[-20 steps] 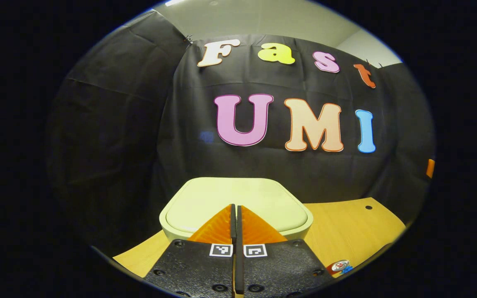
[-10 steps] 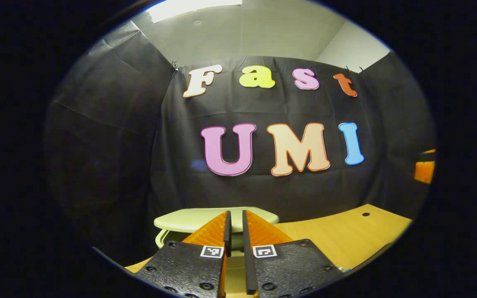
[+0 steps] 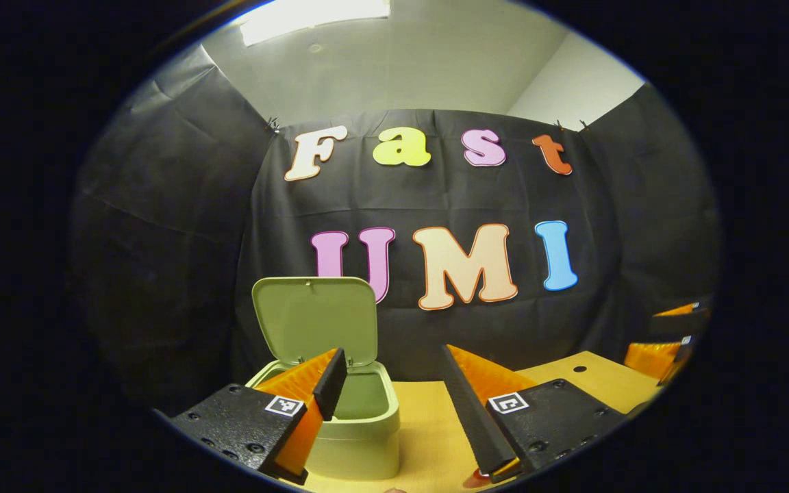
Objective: Press the lid of the desktop garbage bin to open it, pick up the crumpled paper on the desktop and throw it into the bin, then pick up the pop can on the desktop and drop it into the bin, and finally close the garbage bin lid.
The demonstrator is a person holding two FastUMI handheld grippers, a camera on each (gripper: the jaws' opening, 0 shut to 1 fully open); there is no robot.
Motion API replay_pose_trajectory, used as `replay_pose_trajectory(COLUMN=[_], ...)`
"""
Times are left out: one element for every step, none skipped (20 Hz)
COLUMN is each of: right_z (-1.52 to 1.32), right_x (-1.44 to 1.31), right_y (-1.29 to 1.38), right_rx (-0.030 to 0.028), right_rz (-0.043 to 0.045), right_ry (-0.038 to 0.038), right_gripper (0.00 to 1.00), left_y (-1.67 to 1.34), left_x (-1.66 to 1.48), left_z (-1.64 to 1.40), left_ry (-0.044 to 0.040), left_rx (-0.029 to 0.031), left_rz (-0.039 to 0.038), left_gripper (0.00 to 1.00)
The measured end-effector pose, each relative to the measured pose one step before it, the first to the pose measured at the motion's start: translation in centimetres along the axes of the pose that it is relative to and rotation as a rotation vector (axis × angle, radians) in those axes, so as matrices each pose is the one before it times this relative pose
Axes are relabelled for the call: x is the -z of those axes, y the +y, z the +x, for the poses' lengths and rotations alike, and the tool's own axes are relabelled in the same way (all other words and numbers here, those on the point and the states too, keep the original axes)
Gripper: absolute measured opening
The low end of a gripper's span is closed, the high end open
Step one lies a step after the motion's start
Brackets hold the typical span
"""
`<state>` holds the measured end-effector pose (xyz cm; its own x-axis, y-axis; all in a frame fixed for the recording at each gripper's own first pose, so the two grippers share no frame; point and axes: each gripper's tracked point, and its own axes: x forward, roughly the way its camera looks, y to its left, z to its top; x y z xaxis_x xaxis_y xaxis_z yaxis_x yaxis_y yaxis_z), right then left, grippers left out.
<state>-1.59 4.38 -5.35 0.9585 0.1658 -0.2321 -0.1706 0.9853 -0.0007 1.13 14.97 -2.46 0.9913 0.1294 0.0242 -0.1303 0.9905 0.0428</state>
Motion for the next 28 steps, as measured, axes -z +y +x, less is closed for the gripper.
replay_pose_trajectory(right_z=[-0.187,-0.194,-0.204,-0.411,-0.238,-0.046,-0.132,-0.198,-0.131,-0.031,-0.111,-0.159,-0.151,-0.137,-0.216,-0.209,-0.188,-0.246,-0.158,0.054,0.048,0.141,-0.067,0.028,0.096,0.106,0.200,0.459], right_x=[0.624,0.694,0.722,0.738,0.698,0.702,0.708,0.743,0.577,0.722,0.587,0.780,0.627,0.788,0.644,0.730,0.634,0.743,0.526,0.546,0.182,0.451,0.286,0.447,0.285,0.655,0.416,1.043], right_y=[0.349,0.149,0.222,0.099,0.097,0.076,0.188,0.170,0.238,0.281,0.217,0.248,0.193,0.025,0.025,0.203,0.220,0.214,0.257,0.264,0.230,0.109,0.058,0.002,0.113,0.328,0.349,0.072], right_rx=[-0.01939,-0.02033,-0.01921,-0.01874,-0.01808,-0.01820,-0.01900,-0.01845,-0.01922,-0.01811,-0.01795,-0.01814,-0.01625,-0.01365,-0.01284,-0.01586,-0.01342,-0.01205,-0.01416,-0.01505,-0.01008,-0.00804,-0.00632,-0.00685,-0.01010,-0.01921,-0.01997,-0.00855], right_rz=[0.00127,-0.00183,-0.00572,-0.00990,-0.01245,-0.01193,-0.00746,-0.00585,-0.00256,-0.00155,-0.00326,-0.00698,-0.01149,-0.01546,-0.01127,-0.00445,-0.00082,0.00062,0.00315,0.00483,0.00496,0.00185,0.00214,0.00292,0.00322,0.00368,0.00214,-0.00064], right_ry=[0.02575,0.02950,0.03136,0.02864,0.02745,0.02878,0.03067,0.02887,0.02814,0.02704,0.02934,0.02719,0.02631,0.03077,0.03231,0.03213,0.03459,0.02738,0.02675,0.02107,0.01684,0.01556,0.01834,0.01918,0.01598,0.01787,0.01876,0.02005], right_gripper=[0.98,0.98,0.98,0.98,0.98,0.98,0.98,1.00,0.99,0.99,0.99,0.99,0.98,0.99,0.99,0.99,0.99,0.99,0.99,0.99,0.99,0.99,0.99,0.99,0.98,0.93,0.89,0.75], left_y=[-0.529,-0.523,-0.379,-0.337,-0.340,-0.236,-0.257,-0.172,-0.274,-0.116,-0.065,-0.124,-0.098,-0.091,-0.151,-0.144,-0.132,-0.191,-0.132,-0.167,-0.004,-0.036,-0.058,-0.102,-0.085,-0.072,-0.010,0.101], left_x=[-0.014,-0.217,-0.103,-0.198,-0.189,-0.250,-0.015,-0.212,-0.088,-0.197,-0.029,-0.244,-0.104,-0.180,-0.099,-0.056,-0.082,-0.014,-0.115,0.174,0.108,-0.001,-0.029,-0.037,-0.058,0.108,-0.032,0.074], left_z=[-0.328,-0.332,-0.359,-0.364,-0.420,-0.304,-0.397,-0.344,-0.351,-0.253,-0.308,-0.153,-0.275,-0.098,-0.097,-0.116,0.015,-0.054,-0.069,0.026,-0.074,-0.131,-0.067,-0.071,-0.017,-0.132,-0.034,-0.026], left_ry=[0.00132,0.00078,0.00071,-0.00003,-0.00261,-0.00066,0.00193,0.00037,0.00313,0.00227,0.00015,-0.00046,0.00016,0.00011,0.00097,0.00097,0.00227,0.00140,0.00182,0.00521,0.00483,0.00152,0.00103,0.00058,0.00095,0.00169,0.00058,0.00056], left_rx=[-0.00342,-0.00664,-0.00665,-0.00675,-0.00824,-0.00648,-0.00719,-0.00584,-0.00532,-0.00692,-0.00756,-0.00592,-0.00768,-0.00585,-0.00698,-0.00243,-0.00267,-0.00368,-0.00136,-0.00181,-0.00547,-0.00328,-0.00483,-0.00190,-0.00234,-0.00238,-0.00550,-0.00613], left_rz=[-0.00561,-0.00450,-0.00181,0.00119,0.00437,0.00226,0.00153,0.00126,0.00351,0.00692,0.00629,0.00605,0.00560,0.00480,0.00356,0.00063,0.00026,0.00235,0.00169,0.00701,0.01001,0.00847,0.00590,0.00296,0.00190,0.00276,0.00242,0.00037], left_gripper=[0.86,0.89,0.91,0.92,0.92,0.94,0.92,0.92,0.92,0.92,0.92,0.92,0.92,0.92,0.92,0.92,0.92,0.92,0.92,0.92,0.93,0.92,0.94,0.92,0.92,0.92,0.92,0.94])
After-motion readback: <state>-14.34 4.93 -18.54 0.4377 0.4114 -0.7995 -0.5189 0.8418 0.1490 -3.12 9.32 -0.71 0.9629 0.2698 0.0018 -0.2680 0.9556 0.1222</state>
